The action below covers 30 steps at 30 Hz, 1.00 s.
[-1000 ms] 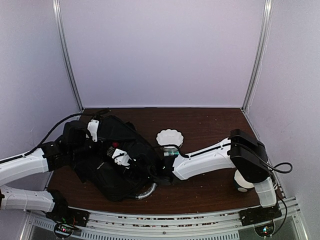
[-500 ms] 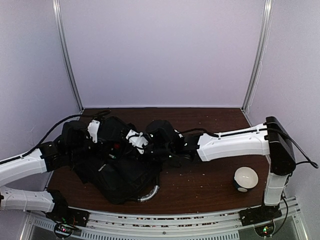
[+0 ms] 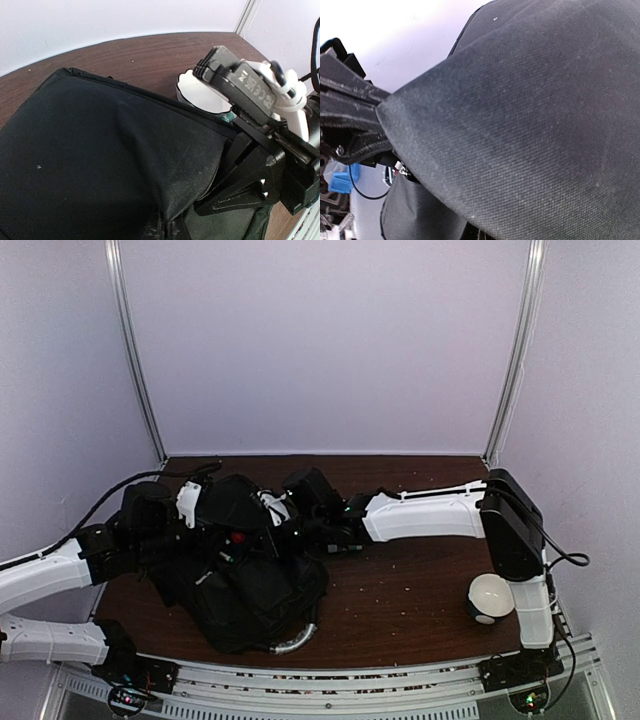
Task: Pack the student bag
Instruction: Adjust the pen in the second largest pocket of the bag.
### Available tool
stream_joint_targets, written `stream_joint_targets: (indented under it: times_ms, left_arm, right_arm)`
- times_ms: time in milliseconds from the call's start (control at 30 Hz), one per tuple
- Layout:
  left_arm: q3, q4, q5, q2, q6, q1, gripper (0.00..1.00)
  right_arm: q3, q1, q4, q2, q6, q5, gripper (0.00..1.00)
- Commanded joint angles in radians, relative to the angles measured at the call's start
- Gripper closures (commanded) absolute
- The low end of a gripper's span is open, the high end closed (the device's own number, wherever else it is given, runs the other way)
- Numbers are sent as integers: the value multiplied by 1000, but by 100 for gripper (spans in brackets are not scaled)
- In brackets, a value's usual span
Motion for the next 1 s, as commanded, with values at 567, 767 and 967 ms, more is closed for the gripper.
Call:
stream_joint_targets:
  times_ms: [567,767,967]
  left_arm:
    - [32,207,64,-20,-33,-7,100]
    - [27,216,63,-15,-37,-8,100]
    - [26,199,38,-28,-22,-6,100]
  right_arm:
    - [204,37,-157,159,-9,208,100]
    - [216,30,-58,159,-40,125,100]
    - [88,26,-3,50,-87,-133,97]
